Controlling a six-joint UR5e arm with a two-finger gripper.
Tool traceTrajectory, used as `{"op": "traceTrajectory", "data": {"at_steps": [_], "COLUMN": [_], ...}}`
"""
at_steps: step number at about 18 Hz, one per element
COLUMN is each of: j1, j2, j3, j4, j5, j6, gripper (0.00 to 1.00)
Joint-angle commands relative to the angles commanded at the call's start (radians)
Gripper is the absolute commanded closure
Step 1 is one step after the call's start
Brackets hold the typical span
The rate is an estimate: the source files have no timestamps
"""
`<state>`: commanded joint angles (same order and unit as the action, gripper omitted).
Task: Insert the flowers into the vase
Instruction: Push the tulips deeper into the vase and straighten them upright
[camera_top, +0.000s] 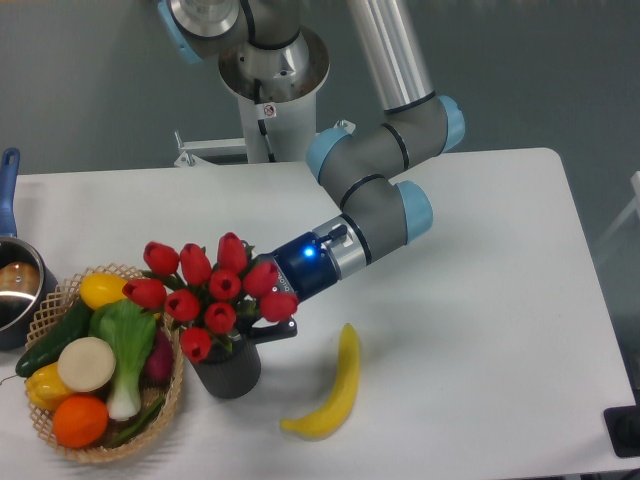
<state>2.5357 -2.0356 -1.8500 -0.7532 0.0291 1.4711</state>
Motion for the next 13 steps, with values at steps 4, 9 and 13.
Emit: {"op": "traceTrajectory", "data": {"at_steps": [4, 9, 13], "j1": [0.0, 0.0, 0.006], "j2": [0.0, -0.002, 0.0], "j3": [-0.002, 0.0, 0.014], "j4": [0.0, 0.0, -0.002], "j5": [0.003, 0.005, 0.038], "j6": [0.021, 0.028, 0.026], "gripper": [0.21, 0.21, 0.21]}}
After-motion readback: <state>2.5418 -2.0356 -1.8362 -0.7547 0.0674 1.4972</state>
